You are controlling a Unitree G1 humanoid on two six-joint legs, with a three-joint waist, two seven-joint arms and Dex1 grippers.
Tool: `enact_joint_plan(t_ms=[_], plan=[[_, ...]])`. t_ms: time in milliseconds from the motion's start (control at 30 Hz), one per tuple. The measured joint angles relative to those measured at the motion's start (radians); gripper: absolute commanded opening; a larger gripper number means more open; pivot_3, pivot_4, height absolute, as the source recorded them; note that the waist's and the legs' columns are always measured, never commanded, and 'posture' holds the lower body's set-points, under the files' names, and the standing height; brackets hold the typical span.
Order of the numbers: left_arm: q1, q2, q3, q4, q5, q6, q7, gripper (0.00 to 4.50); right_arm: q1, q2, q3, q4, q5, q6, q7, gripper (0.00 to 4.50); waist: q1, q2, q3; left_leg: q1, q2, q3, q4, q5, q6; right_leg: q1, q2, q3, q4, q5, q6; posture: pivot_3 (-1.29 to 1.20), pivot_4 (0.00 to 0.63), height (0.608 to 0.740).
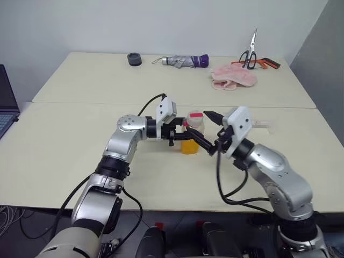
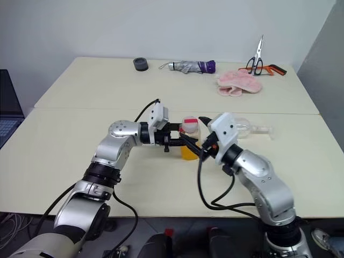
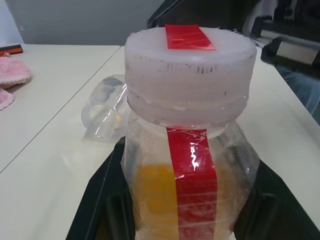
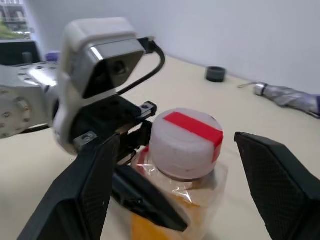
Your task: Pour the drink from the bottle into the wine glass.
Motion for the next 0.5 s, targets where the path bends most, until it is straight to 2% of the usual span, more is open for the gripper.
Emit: enact_joint_plan(t_ms=[333, 433, 500], plan=[[-0.01, -0.012, 0.0, 0.021, 0.004, -0.02, 0.008, 1.87, -0.031, 0.09, 0.012, 0.067, -0.077, -0.025, -0.076, 3.9, 0.0, 0.0, 0.0, 0.0, 0.0, 0.0, -0.001, 0.0, 0.0, 0.0, -0.001, 0.0, -0.001, 0.0, 0.0, 0.0, 0.15, 0.74], [-0.01, -0.012, 0.0, 0.021, 0.004, -0.02, 0.015, 1.87, -0.031, 0.094, 0.012, 0.068, -0.078, -0.027, -0.073, 3.34, 0.0, 0.0, 0.0, 0.0, 0.0, 0.0, -0.001, 0.0, 0.0, 0.0, -0.001, 0.0, -0.001, 0.0, 0.0, 0.0, 0.15, 0.74], [-0.01, -0.012, 0.0, 0.021, 0.004, -0.02, 0.017, 1.87, -0.031, 0.096, 0.013, 0.068, -0.077, -0.03, -0.065, 2.69, 0.0, 0.0, 0.0, 0.0, 0.0, 0.0, -0.001, 0.0, 0.0, 0.0, -0.001, 0.0, -0.001, 0.0, 0.0, 0.0, 0.15, 0.74]])
